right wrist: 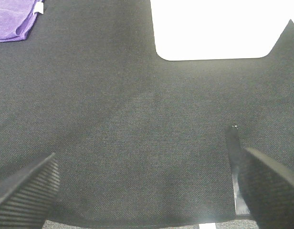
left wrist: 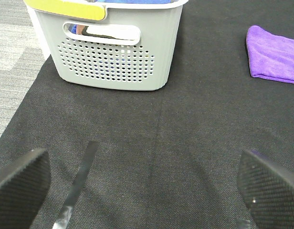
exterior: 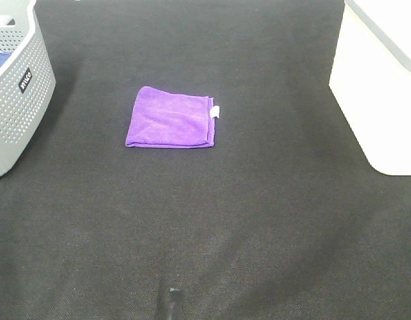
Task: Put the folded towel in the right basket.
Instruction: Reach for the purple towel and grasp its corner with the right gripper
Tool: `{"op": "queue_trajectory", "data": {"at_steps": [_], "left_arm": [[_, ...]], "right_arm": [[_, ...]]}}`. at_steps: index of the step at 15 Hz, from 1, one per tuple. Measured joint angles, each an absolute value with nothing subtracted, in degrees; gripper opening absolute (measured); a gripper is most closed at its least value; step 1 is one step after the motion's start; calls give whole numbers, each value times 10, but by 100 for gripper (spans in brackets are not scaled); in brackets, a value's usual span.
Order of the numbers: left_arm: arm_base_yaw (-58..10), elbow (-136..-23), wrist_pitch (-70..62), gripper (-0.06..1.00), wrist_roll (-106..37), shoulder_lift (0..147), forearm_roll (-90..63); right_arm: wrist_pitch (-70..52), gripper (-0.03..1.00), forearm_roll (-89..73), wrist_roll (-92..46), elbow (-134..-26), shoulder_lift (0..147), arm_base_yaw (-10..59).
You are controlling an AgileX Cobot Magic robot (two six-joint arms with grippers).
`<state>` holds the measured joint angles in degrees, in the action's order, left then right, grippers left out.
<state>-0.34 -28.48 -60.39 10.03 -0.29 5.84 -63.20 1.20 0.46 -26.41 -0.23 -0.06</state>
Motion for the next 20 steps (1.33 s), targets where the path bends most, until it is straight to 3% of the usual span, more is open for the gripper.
{"op": "queue_trajectory", "data": {"at_steps": [20], "left_arm": [[-3, -285, -604, 99, 100, -3, 58]], "right_arm": [[-632, 96, 12, 5, -264, -2, -1]]}}
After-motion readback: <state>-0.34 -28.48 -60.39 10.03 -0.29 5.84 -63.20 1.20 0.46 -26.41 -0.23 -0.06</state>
